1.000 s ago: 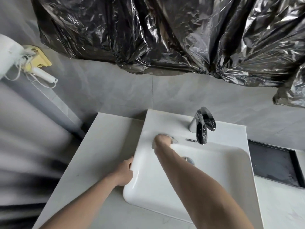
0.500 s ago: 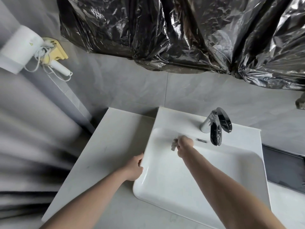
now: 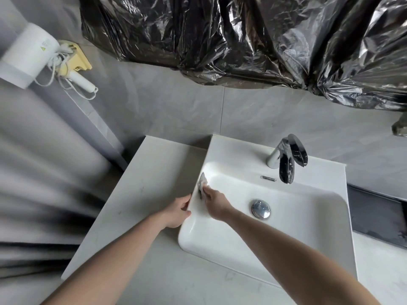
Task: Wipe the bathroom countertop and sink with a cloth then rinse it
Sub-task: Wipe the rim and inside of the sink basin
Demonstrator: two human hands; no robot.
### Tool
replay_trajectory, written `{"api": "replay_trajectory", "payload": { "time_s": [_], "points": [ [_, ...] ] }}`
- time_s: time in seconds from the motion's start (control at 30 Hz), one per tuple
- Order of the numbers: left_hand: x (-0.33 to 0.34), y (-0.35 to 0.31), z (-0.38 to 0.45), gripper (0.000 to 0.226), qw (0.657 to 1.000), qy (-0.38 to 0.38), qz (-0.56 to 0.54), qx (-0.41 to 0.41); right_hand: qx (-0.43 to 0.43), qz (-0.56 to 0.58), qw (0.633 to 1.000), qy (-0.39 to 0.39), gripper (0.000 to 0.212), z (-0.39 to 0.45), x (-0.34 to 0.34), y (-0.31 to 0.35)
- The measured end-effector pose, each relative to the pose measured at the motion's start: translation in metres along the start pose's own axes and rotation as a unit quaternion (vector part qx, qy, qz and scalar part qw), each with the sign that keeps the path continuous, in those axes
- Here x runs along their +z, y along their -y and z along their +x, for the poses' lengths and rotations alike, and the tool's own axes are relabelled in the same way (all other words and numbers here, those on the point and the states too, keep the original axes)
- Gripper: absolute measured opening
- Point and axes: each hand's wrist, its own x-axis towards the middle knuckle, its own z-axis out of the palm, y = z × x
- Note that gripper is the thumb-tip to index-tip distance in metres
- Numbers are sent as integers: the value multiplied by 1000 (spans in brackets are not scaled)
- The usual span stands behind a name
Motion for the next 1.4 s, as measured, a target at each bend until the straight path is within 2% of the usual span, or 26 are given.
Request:
{"api": "replay_trajectory", "payload": {
  "time_s": [0.17,0.3,0.43,0.6,0.7,0.8,0.9,1.0,1.13,1.27,1.4],
  "points": [
    [2,-5,-4,59,1000,-1,-5,6,-57,-62,992,93,44,-47,21,-24],
    [2,0,-1,64,1000,-15,24,11,-49,-79,980,176,54,-92,48,-33],
    [8,0,-3,66,998,-40,48,9,-26,-50,987,152,46,-117,45,-44],
    [14,16,8,68,995,-71,64,1,9,-93,986,141,42,-151,3,-88],
    [11,39,26,72,995,-76,59,-13,2,-134,983,130,43,-179,-22,-122],
    [12,41,28,73,996,-77,49,-15,15,-157,979,130,43,-187,-28,-134],
    [15,23,14,68,994,-87,60,-20,10,-201,972,125,60,-170,-13,-125],
    [15,15,11,68,992,-96,73,-20,-17,-192,969,156,44,-149,13,-96],
    [21,9,8,65,990,-115,87,-6,-19,-154,976,153,24,-138,33,-57],
    [26,8,8,65,982,-143,123,-18,-11,-148,980,134,38,-158,19,-66],
    [28,12,5,67,976,-155,149,-28,24,-181,978,104,44,-195,-13,-101]
  ]
}}
